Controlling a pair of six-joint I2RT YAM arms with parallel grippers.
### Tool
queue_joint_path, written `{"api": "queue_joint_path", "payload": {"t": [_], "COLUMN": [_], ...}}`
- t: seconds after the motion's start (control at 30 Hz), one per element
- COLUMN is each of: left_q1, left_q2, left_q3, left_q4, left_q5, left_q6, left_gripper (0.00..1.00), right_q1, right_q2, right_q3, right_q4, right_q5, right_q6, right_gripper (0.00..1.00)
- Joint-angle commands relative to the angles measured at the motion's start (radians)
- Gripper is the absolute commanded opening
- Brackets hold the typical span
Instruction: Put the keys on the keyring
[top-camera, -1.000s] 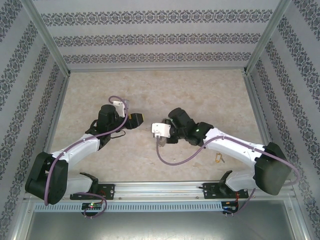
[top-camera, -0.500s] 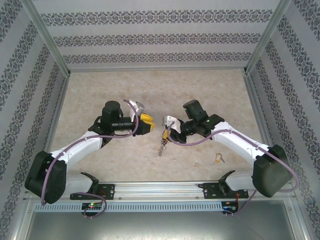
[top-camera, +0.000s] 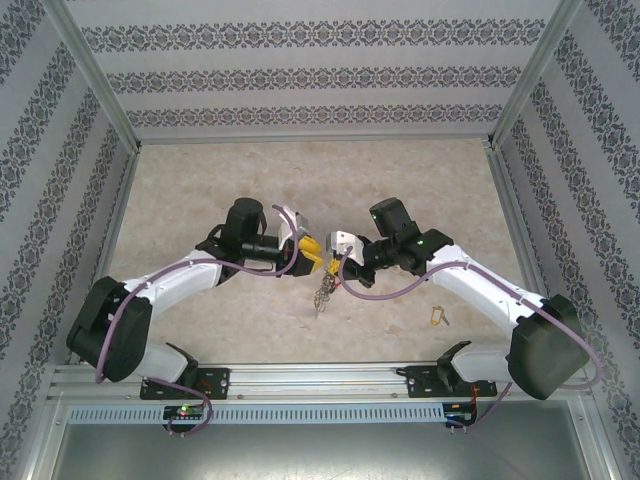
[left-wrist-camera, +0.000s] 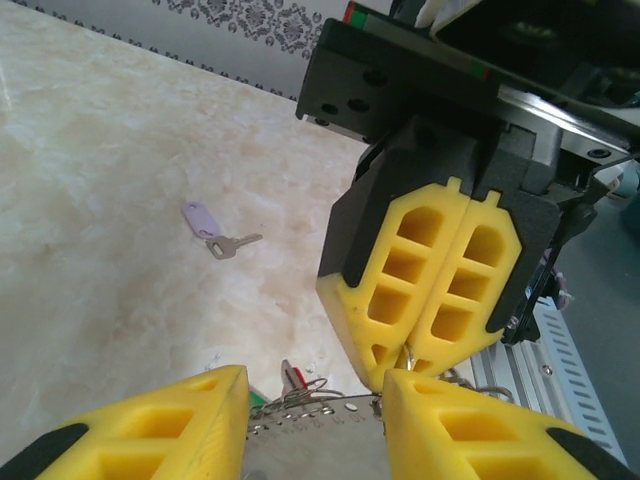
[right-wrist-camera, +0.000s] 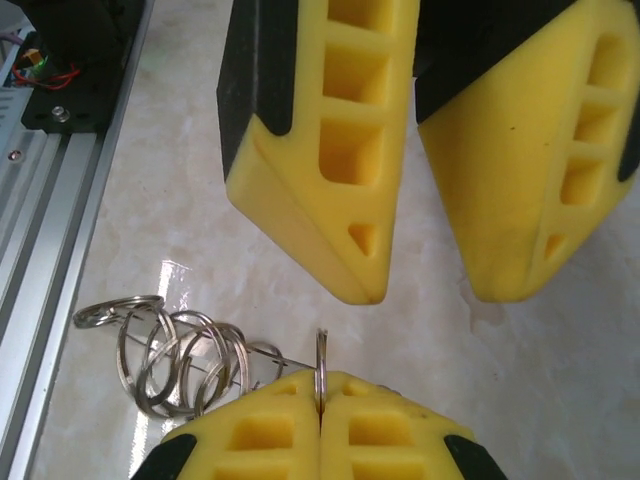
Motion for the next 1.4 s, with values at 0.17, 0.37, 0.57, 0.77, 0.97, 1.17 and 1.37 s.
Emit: {"api": "queue_joint_path", "payload": {"t": [0.17, 0.37, 0.57, 0.77, 0.97, 1.17, 1.37], "left_q1": [-0.01, -0.007, -0.009, -0.008, -0.007, -0.007, -0.006], "left_q2": [0.065, 0.072, 0.067, -0.014, -0.113, -0.159, -0.135], "left_q3": [0.14, 0.17, 0.166, 0.08, -0.038, -0.078, -0.048], "left_q4": [-0.27, -0.375, -0.368, -0.135, 0.11, 0.118, 0.036], "left_q5": [0.153, 0.18, 0.136, 0.006, -0.164, -0.238, -0.14], "left_q6": [0.227, 0.319, 0.303, 0.147, 0.0, 0.003, 0.028], "left_gripper": [0.37, 0.36, 0.33, 0.34, 0.4, 0.4, 0.4], "right_q1": [-0.021, -0.024, -0.017, 0.001, -0.025, -0.006, 0.043], "right_q2": [0.011, 0.022, 0.003, -0.038, -0.048, -0.003, 0.013], "right_q3": [0.022, 0.03, 0.021, 0.017, 0.047, 0.051, 0.029], "right_q4": [0.031, 0.038, 0.048, 0.061, 0.027, 0.001, -0.035], "right_q5": [-0.002, -0.005, -0.017, 0.051, 0.134, 0.164, 0.075], "right_q6": [-0.05, -0.049, -0.044, -0.048, -0.113, -0.159, -0.12], "right_gripper": [0.0, 0.0, 0.0, 0.0, 0.0, 0.0, 0.0]}}
